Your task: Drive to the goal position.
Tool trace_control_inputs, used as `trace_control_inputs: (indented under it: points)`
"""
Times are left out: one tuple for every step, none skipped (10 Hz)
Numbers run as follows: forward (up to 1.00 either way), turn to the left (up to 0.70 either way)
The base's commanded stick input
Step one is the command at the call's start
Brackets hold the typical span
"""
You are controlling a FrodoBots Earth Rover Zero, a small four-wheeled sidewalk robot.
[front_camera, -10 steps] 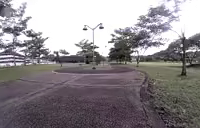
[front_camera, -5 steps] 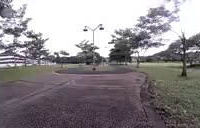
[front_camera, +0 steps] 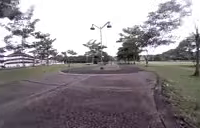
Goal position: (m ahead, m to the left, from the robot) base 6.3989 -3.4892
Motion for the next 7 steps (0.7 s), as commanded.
trace_control_inputs:
  points:
    - [0.7,0.0]
    - [0.7,0.0]
    - [0.7,0.0]
    - [0.7,0.0]
    - [0.7,0.0]
    - [0.7,0.0]
    - [0.7,0.0]
